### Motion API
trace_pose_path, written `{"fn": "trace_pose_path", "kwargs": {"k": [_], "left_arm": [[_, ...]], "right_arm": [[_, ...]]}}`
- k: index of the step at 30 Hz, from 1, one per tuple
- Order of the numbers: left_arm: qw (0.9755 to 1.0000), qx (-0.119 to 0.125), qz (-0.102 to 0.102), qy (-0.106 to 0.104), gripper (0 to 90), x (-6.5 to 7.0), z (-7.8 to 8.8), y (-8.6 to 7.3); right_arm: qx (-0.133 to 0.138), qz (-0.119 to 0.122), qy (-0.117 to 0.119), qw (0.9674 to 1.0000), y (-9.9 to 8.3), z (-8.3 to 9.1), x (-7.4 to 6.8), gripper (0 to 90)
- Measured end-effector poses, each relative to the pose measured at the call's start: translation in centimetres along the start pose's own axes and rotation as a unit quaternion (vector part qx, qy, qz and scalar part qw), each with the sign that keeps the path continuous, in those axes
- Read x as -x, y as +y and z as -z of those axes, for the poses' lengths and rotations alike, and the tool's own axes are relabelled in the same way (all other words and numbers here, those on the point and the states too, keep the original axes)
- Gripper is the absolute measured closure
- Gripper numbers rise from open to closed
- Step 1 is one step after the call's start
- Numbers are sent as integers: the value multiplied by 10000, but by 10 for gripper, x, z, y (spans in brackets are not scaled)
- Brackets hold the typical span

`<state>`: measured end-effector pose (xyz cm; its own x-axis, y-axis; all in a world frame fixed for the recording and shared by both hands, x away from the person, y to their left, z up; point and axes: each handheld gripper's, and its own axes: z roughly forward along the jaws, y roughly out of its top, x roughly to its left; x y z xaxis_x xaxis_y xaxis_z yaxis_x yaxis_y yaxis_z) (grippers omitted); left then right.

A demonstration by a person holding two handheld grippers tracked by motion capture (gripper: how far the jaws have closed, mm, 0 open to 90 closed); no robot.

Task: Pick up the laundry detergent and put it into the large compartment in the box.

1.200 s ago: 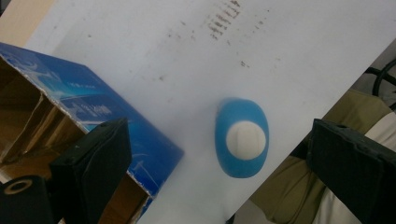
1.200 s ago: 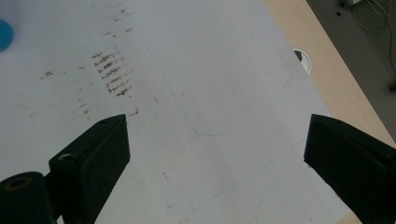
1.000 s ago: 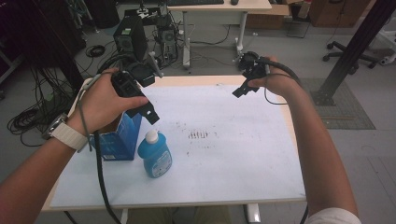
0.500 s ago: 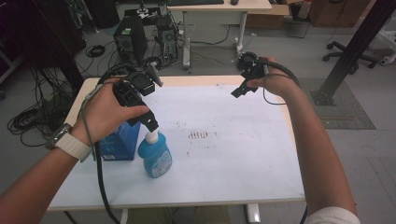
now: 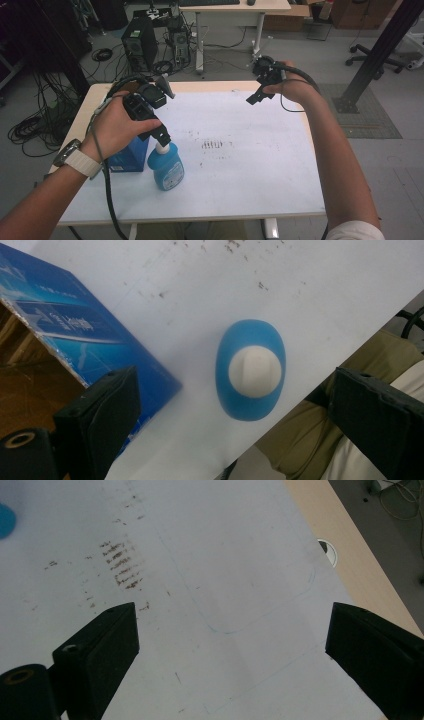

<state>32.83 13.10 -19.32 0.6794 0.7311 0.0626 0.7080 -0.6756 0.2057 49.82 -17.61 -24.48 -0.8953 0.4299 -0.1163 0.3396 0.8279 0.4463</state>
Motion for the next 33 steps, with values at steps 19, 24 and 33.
{"fn": "trace_pose_path", "kwargs": {"k": [19,24,33], "left_arm": [[9997,-136,9,-179,77,3,-20,-2],[9997,-136,45,-212,75,3,-23,-4],[9996,-166,32,-243,74,6,-31,-3]], "right_arm": [[-38,-2,21,10000,0,-1,-1,75],[-46,-3,25,10000,0,-2,-1,75],[-75,10,49,10000,1,-4,-1,75]]}}
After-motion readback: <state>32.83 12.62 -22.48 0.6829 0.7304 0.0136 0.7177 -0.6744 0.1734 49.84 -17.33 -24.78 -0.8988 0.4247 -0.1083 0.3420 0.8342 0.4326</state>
